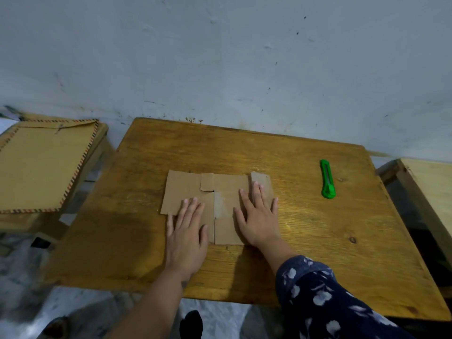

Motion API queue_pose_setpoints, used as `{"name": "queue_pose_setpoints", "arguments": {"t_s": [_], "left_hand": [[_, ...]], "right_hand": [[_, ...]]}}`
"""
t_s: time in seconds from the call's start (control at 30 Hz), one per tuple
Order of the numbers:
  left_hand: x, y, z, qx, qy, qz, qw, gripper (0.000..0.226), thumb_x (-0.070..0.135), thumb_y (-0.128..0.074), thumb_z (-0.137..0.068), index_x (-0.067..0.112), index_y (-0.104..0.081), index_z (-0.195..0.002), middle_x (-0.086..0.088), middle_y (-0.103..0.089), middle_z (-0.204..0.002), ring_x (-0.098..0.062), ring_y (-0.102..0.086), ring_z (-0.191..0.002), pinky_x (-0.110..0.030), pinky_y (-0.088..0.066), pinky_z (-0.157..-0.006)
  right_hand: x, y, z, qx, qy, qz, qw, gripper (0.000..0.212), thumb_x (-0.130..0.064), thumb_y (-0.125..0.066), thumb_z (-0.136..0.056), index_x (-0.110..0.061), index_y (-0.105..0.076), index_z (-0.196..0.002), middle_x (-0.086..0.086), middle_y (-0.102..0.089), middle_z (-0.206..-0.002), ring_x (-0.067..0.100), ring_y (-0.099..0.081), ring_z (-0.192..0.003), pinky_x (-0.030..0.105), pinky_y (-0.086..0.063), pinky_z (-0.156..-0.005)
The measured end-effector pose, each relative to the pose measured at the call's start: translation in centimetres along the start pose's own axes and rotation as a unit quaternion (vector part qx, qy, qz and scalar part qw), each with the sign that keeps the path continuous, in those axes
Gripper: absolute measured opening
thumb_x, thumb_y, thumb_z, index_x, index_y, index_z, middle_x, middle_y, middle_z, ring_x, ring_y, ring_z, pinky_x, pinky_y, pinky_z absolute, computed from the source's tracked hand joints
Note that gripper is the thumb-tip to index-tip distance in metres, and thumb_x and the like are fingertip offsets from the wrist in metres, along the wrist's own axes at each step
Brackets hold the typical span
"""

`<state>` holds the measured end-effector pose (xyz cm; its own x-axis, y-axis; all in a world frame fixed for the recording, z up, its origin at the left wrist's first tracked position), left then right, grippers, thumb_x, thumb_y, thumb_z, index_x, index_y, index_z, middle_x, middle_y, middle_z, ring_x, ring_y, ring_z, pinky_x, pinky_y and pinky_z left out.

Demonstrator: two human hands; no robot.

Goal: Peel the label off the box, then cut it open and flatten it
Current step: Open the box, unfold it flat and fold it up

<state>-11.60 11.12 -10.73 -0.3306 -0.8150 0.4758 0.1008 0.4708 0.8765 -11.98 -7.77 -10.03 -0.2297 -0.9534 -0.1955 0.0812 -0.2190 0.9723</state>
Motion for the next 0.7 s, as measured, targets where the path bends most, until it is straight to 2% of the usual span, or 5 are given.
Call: {"name": "queue_pose_setpoints", "arguments": {"t_s": [0.2,0.37,0.5,0.6,0.7], "left_hand": [[-2.5,1.5,-2.6,0.071,0.021,-0.034,0.997,0.047,0.032,-0.036,-0.095,0.024,-0.039,-0.141,0.004,-0.025,-0.156,-0.011,-0.007,-0.146,-0.047,-0.003,-0.118],[-5.1,3.1,-6.6,0.126,0.124,0.046,0.983,0.055,0.025,-0.050,-0.095,0.016,-0.031,-0.145,-0.006,-0.027,-0.155,-0.022,-0.022,-0.144,-0.044,-0.017,-0.118],[-6.0,3.7,-9.2,0.113,0.172,0.083,0.975,0.056,0.029,-0.048,-0.096,0.018,-0.028,-0.148,-0.002,-0.058,-0.132,-0.022,-0.049,-0.124,-0.040,-0.028,-0.114],[-6.1,4.1,-10.9,0.101,0.156,0.100,0.978,0.058,0.030,-0.046,-0.097,0.025,-0.022,-0.149,0.007,-0.066,-0.114,-0.019,-0.059,-0.103,-0.040,-0.049,-0.094],[-5.9,3.9,-12.2,0.091,0.157,0.143,0.973,0.053,0.029,-0.047,-0.097,0.029,-0.026,-0.146,0.003,-0.066,-0.116,-0.019,-0.065,-0.092,-0.033,-0.054,-0.072]], "right_hand": [[-0.6,0.3,-2.0,-0.008,-0.005,0.017,1.000,0.060,-0.052,-0.013,-0.096,-0.029,-0.006,-0.151,0.003,0.016,-0.160,0.019,0.020,-0.145,0.056,0.004,-0.117],[-1.4,0.5,-5.9,-0.005,-0.010,0.012,1.000,0.060,-0.051,-0.015,-0.097,-0.027,-0.008,-0.152,0.004,0.013,-0.160,0.020,0.017,-0.146,0.058,0.003,-0.116],[-2.0,0.9,-9.0,-0.013,-0.022,-0.002,1.000,0.060,-0.051,-0.015,-0.097,-0.027,-0.007,-0.152,0.004,0.015,-0.160,0.021,0.018,-0.146,0.057,0.007,-0.114],[-2.0,1.1,-10.5,-0.006,-0.031,-0.025,0.999,0.056,-0.047,-0.017,-0.099,-0.026,-0.011,-0.151,0.003,0.013,-0.160,0.019,0.017,-0.146,0.055,0.007,-0.114],[-1.7,1.5,-10.9,0.021,-0.045,-0.069,0.996,0.052,-0.032,-0.026,-0.101,-0.022,-0.016,-0.151,0.001,0.007,-0.161,0.016,0.012,-0.147,0.053,0.005,-0.117]]}}
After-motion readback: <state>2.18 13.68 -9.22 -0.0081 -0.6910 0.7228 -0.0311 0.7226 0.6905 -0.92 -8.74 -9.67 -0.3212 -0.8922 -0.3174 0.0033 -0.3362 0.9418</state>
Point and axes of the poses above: each hand's wrist, its own z-axis away from the middle knuckle, its own y-axis out of the back of the hand, x = y × z, the point moved 2 cm from there along -z, towards the middle knuckle
